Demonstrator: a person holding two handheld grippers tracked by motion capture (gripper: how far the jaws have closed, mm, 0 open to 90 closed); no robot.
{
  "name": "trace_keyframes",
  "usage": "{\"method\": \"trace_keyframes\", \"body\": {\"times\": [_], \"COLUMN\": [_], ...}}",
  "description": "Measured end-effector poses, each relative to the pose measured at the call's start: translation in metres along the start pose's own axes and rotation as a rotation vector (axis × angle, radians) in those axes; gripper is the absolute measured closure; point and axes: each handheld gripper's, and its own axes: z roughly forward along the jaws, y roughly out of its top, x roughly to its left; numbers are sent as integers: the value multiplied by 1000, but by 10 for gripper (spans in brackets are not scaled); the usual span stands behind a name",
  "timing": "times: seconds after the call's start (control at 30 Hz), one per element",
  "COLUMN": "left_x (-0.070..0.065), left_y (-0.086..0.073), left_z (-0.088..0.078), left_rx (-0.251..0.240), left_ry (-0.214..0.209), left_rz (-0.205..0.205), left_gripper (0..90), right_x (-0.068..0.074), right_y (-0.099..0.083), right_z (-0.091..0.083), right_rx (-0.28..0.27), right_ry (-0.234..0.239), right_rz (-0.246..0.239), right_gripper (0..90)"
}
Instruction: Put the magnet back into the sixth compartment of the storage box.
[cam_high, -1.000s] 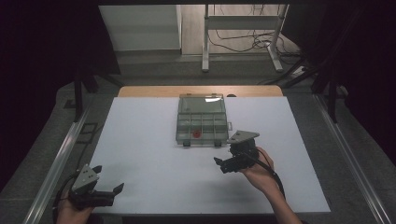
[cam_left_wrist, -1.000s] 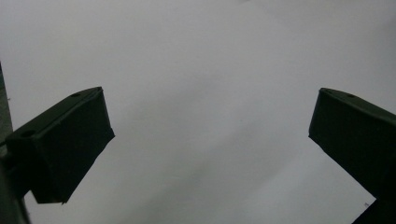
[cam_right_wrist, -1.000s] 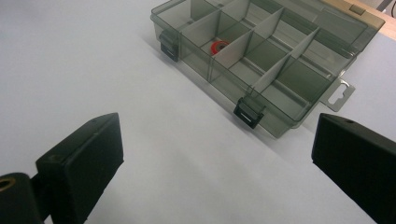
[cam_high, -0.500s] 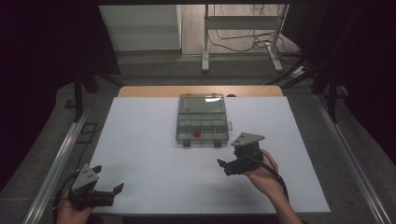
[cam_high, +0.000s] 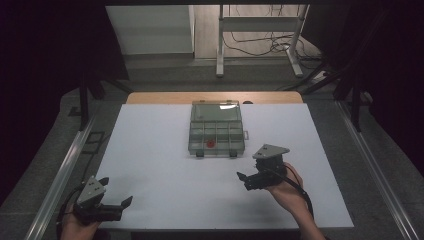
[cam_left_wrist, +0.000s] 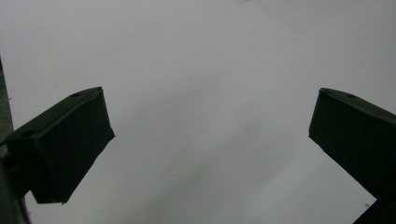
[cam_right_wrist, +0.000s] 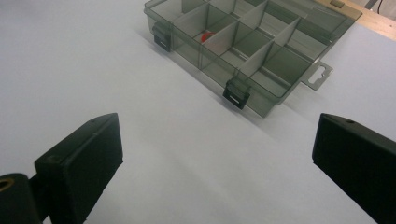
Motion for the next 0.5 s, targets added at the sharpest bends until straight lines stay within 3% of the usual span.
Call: {"method": "trace_keyframes", "body": {"times": [0.5], "left_x": [0], "left_y": [0], "left_z": [0], "left_rx": [1], "left_ry": [1], "left_rz": [-1], "left_gripper": [0], "right_x": [-5], "right_y": [-12], "right_z": [-8], "right_rx": [2], "right_ry": [-8], "right_rz": [33], "right_gripper": [0]}}
